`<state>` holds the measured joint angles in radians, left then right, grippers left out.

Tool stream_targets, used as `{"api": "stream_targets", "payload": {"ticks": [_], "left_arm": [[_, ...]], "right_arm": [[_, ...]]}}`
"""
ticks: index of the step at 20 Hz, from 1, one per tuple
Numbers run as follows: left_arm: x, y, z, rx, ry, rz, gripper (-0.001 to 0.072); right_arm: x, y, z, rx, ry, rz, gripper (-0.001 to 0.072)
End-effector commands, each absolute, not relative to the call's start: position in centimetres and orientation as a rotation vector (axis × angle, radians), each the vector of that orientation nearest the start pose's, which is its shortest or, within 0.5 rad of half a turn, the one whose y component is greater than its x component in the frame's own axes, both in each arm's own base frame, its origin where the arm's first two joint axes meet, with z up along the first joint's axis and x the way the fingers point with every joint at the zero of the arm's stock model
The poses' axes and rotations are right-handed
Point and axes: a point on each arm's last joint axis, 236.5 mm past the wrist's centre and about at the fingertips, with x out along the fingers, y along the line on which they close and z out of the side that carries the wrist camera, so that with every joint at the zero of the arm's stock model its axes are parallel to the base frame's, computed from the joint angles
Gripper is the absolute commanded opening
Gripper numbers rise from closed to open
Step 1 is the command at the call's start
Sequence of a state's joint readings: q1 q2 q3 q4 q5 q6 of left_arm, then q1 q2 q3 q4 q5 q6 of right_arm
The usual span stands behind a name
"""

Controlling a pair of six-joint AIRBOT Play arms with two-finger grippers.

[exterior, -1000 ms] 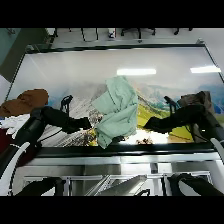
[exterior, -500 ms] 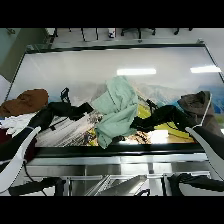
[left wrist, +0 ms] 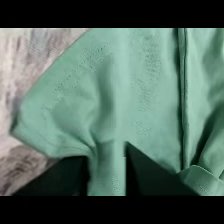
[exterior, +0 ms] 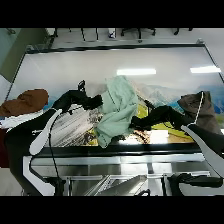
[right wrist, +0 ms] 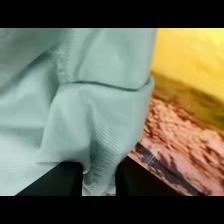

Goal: Fold the shirts.

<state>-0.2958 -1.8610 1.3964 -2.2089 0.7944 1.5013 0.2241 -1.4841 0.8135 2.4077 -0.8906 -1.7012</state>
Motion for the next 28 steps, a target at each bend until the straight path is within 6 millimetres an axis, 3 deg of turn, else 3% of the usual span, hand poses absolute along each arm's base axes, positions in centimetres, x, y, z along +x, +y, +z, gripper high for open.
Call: {"api": "stream_targets", "payload": {"ticks": [1, 2, 3, 4, 5, 7, 8, 11, 14, 17, 19, 21, 23, 26, 28], "left_arm": [[46.2, -25.3, -12.8, -0.515, 1.406, -0.345, 0.0046], [46.5, -25.1, -12.2, -0.518, 1.403, -0.348, 0.0014], [46.9, -24.8, -11.2, -0.521, 1.391, -0.354, 0.0014], [47.4, -24.5, -9.7, -0.525, 1.369, -0.362, 0.0013], [48.2, -23.8, -7.7, -0.532, 1.329, -0.368, 0.0013], [50.1, -22.1, -1.8, -0.550, 1.207, -0.379, 0.0013], [50.8, -21.1, 1.7, -0.556, 1.136, -0.387, 0.0013], [50.5, -16.7, 13.7, -0.499, 0.915, -0.388, 0.0013], [46.7, -13.3, 26.5, -0.424, 0.678, -0.394, 0.0013], [41.2, -11.3, 38.3, -0.351, 0.411, -0.397, 0.0013], [37.5, -10.6, 43.2, -0.308, 0.290, -0.393, 0.0013], [34.6, -10.6, 44.7, -0.289, 0.262, -0.403, 0.0013], [33.1, -11.0, 43.3, -0.283, 0.318, -0.419, 0.0013], [33.1, -13.3, 37.1, -0.299, 0.462, -0.462, 0.0012], [33.4, -16.0, 30.5, -0.310, 0.595, -0.503, 0.0013]], "right_arm": [[30.9, 21.1, -11.1, 0.650, 1.523, 0.369, 0.0226], [31.0, 21.0, -11.0, 0.651, 1.522, 0.368, 0.0224], [31.0, 21.0, -10.9, 0.637, 1.514, 0.383, 0.0079], [31.2, 21.0, -10.6, 0.618, 1.500, 0.403, 0.0023], [31.4, 20.9, -9.9, 0.611, 1.488, 0.421, 0.0022], [32.6, 20.4, -7.1, 0.613, 1.446, 0.460, 0.0022], [33.8, 19.7, -4.7, 0.616, 1.399, 0.485, 0.0022], [37.6, 15.6, 5.1, 0.624, 1.181, 0.517, 0.0022], [39.8, 10.9, 17.0, 0.576, 0.890, 0.505, 0.0022], [38.3, 9.1, 28.3, 0.462, 0.634, 0.511, 0.0022], [36.2, 9.5, 33.8, 0.392, 0.505, 0.530, 0.0022], [34.2, 10.3, 36.3, 0.348, 0.441, 0.550, 0.0022], [32.6, 11.9, 36.1, 0.322, 0.473, 0.604, 0.0022], [31.3, 16.2, 33.0, 0.309, 0.591, 0.734, 0.0022], [30.5, 19.4, 28.4, 0.314, 0.725, 0.811, 0.0022]]}}
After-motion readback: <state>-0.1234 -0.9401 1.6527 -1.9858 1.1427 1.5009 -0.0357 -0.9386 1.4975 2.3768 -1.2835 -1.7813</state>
